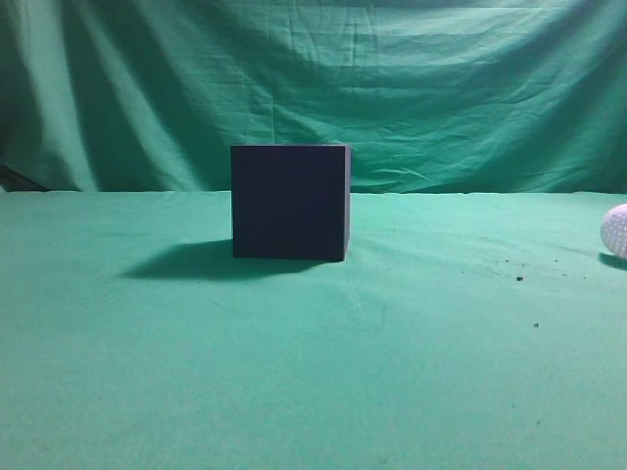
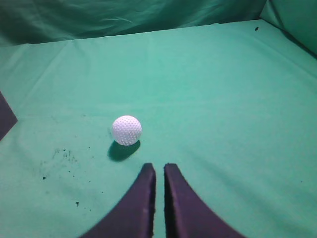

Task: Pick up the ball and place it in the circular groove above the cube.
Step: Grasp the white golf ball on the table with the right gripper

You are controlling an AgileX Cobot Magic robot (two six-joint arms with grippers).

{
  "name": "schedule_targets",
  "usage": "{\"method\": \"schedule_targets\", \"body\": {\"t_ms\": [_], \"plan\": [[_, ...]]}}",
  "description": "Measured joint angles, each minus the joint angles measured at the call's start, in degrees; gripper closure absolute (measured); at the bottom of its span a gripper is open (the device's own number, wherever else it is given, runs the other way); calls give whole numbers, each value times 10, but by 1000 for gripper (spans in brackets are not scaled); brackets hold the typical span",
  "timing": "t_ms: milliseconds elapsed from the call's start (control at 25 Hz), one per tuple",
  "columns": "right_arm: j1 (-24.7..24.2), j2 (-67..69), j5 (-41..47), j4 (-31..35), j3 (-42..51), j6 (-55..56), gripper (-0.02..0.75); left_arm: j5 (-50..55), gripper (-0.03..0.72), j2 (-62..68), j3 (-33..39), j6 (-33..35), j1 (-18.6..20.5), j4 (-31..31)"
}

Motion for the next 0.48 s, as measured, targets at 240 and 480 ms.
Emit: {"method": "schedule_targets", "body": {"t_ms": [240, 480], "plan": [[0, 0, 0, 0, 0, 0, 688, 0, 688, 0, 0, 0, 0, 0], [0, 0, 0, 0, 0, 0, 688, 0, 688, 0, 0, 0, 0, 0]]}}
